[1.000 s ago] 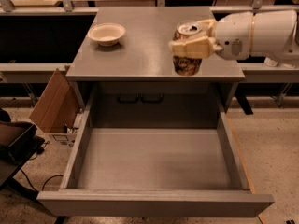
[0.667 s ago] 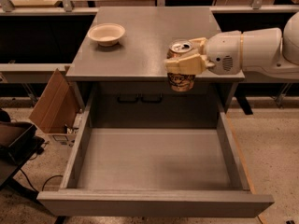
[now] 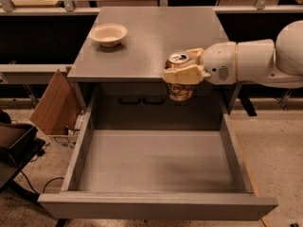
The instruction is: Place orange can into top drawer
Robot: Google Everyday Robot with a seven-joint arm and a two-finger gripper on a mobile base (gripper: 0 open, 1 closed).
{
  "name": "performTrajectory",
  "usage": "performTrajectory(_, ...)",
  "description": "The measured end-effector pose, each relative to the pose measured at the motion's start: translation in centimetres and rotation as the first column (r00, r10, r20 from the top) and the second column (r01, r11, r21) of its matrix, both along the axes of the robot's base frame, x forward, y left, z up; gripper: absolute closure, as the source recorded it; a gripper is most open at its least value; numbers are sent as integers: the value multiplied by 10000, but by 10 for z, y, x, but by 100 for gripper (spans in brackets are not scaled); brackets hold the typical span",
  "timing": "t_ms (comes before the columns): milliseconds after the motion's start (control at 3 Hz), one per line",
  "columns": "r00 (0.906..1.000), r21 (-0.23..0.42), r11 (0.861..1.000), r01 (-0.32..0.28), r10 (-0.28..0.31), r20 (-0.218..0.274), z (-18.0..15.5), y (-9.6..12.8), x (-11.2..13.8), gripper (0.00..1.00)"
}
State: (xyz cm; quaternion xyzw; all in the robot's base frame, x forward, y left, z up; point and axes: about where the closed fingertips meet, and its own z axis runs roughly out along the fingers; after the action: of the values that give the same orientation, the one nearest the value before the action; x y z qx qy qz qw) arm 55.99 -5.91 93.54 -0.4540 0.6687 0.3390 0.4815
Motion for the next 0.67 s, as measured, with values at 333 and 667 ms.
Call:
performTrajectory(333,9997,70,10000,57,-55,-246,-84,7,-17,100)
performTrajectory(667,9995,-124,9999,53,-57,-317,-155,14,-28,100)
